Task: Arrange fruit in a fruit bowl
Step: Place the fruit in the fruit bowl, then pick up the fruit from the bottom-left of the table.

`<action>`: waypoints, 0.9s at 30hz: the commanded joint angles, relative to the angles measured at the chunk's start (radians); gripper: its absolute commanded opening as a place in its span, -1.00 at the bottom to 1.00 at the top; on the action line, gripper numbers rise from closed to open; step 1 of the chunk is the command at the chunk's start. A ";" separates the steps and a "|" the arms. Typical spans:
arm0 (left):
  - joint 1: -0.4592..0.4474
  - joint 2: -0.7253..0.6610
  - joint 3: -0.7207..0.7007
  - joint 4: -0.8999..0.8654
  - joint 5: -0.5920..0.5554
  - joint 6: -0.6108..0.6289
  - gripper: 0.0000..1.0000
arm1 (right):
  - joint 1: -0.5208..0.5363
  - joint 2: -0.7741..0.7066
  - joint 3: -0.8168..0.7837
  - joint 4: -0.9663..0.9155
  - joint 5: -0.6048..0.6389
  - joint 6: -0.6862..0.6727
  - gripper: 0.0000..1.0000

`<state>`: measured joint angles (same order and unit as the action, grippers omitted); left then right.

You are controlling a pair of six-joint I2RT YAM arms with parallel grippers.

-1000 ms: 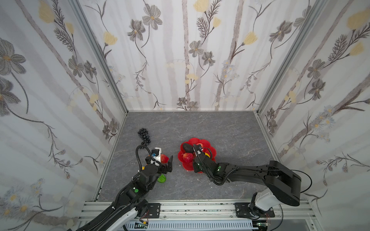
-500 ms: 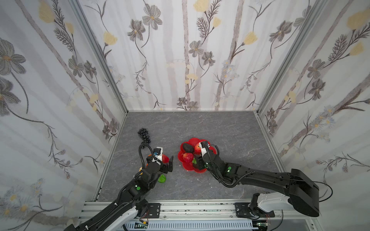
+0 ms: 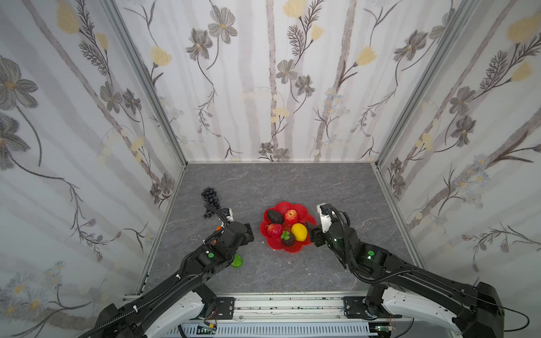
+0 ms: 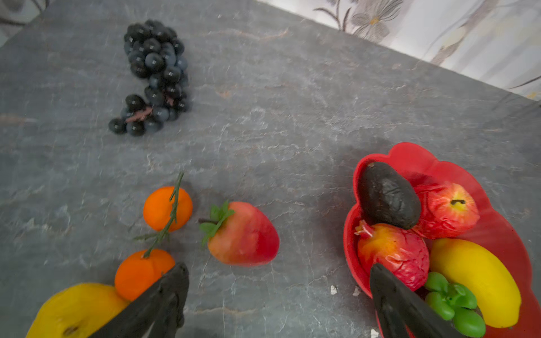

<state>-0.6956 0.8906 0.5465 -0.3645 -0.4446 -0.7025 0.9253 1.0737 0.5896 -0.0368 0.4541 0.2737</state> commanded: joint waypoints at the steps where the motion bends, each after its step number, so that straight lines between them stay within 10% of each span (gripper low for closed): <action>1: 0.002 0.038 0.045 -0.204 -0.024 -0.216 0.95 | -0.046 -0.037 -0.042 0.022 -0.031 -0.003 0.44; 27: -0.009 0.200 0.067 -0.483 0.314 -0.398 0.70 | -0.112 -0.076 -0.108 0.063 -0.176 0.040 0.48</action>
<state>-0.7044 1.0782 0.6292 -0.8661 -0.1616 -1.0607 0.8146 0.9962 0.4763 -0.0025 0.2935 0.3054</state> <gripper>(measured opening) 0.853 0.741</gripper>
